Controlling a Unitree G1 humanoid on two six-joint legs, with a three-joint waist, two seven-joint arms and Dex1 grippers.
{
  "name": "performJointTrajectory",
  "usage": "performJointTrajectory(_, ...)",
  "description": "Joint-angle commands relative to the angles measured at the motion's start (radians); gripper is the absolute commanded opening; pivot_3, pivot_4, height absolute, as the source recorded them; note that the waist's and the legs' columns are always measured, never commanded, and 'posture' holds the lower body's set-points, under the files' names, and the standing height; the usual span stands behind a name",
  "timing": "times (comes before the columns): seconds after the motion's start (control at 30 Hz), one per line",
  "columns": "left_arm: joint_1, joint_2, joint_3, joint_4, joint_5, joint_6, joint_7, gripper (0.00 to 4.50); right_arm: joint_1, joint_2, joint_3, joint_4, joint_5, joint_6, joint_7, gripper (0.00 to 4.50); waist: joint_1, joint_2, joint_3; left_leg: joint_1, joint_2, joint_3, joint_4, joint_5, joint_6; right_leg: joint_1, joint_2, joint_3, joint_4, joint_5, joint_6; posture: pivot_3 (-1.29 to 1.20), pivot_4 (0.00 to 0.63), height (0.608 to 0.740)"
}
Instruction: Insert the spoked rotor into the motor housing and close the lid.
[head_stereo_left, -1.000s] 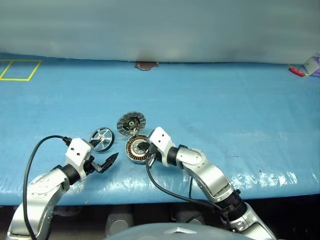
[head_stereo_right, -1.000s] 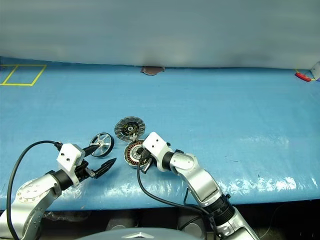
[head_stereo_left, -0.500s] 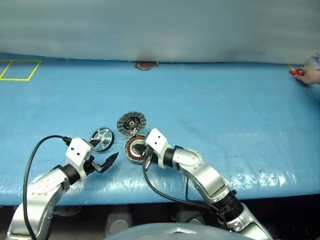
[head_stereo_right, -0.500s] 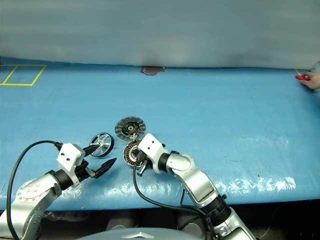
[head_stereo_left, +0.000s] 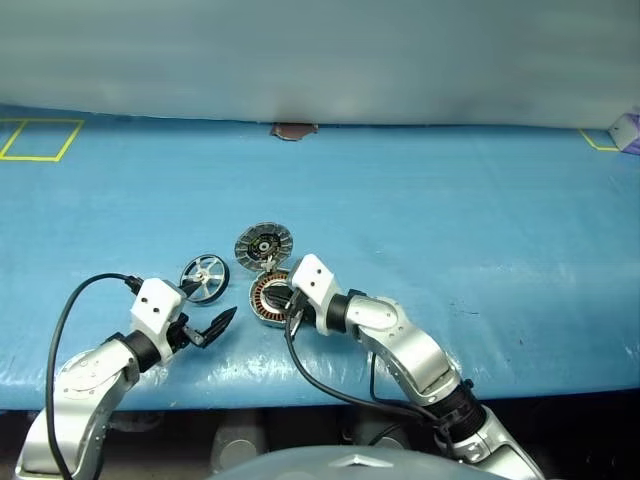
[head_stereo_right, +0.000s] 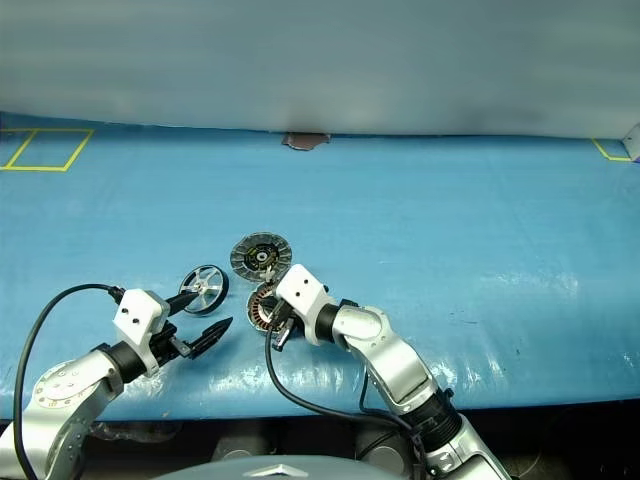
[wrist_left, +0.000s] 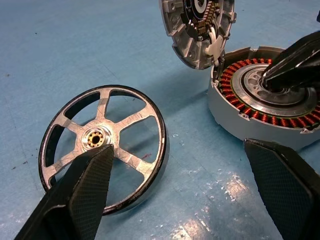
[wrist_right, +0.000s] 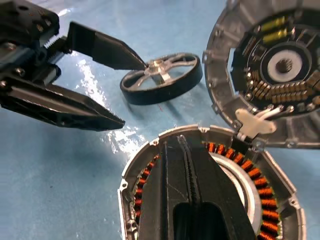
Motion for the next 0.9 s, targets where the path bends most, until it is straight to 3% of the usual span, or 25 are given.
performJointTrajectory(0.03, -0.009, 0.003, 0.028, -0.051, -0.024, -0.014, -0.003, 4.5, 0.014, -0.025, -0.06, -0.11, 0.068, 0.037, 0.018, 0.01, 0.001, 0.0, 0.0, 0.0, 0.0, 0.0, 0.0, 0.0, 0.0, 0.0, 0.0, 0.0, 0.0, 0.0, 0.0, 0.0, 0.15, 0.74)
performJointTrajectory(0.33, -0.03, 0.013, 0.053, -0.062, -0.062, -0.008, -0.017, 4.5, 0.037, -0.066, -0.08, -0.142, 0.084, 0.056, -0.007, 0.01, -0.001, 0.0, 0.0, 0.0, 0.0, 0.0, 0.0, 0.0, 0.0, 0.0, 0.0, 0.0, 0.0, 0.0, 0.0, 0.0, 0.15, 0.74)
performJointTrajectory(0.53, -0.027, 0.115, 0.18, -0.037, -0.153, 0.064, -0.102, 4.5, 0.036, -0.086, -0.066, -0.154, 0.074, 0.053, -0.011, 0.01, 0.0, 0.0, 0.0, 0.0, 0.0, 0.0, 0.0, 0.0, 0.0, 0.0, 0.0, 0.0, 0.0, 0.0, 0.0, 0.0, 0.15, 0.74)
performJointTrajectory(0.63, -0.039, 0.176, 0.234, 0.007, -0.207, 0.103, -0.165, 3.92, 0.036, -0.098, -0.058, -0.156, 0.07, 0.048, -0.009, 0.0, 0.0, 0.0, 0.0, 0.0, 0.0, 0.0, 0.0, 0.0, 0.0, 0.0, 0.0, 0.0, 0.0, 0.0, 0.0, 0.0, 0.15, 0.74)
performJointTrajectory(0.77, -0.088, 0.237, 0.247, 0.097, -0.225, 0.124, -0.226, 2.59, 0.038, -0.099, -0.055, -0.155, 0.069, 0.044, -0.012, 0.0, 0.0, 0.0, 0.0, 0.0, 0.0, 0.0, 0.0, 0.0, 0.0, 0.0, 0.0, 0.0, 0.0, 0.0, 0.0, 0.0, 0.15, 0.74)
performJointTrajectory(0.9, -0.18, 0.282, 0.204, 0.198, -0.24, 0.157, -0.295, 2.59, 0.042, -0.094, -0.055, -0.153, 0.068, 0.039, -0.019, 0.0, 0.004, 0.0, 0.0, 0.0, 0.0, 0.0, 0.0, 0.0, 0.0, 0.0, 0.0, 0.0, 0.0, 0.0, 0.0, 0.0, 0.15, 0.74)
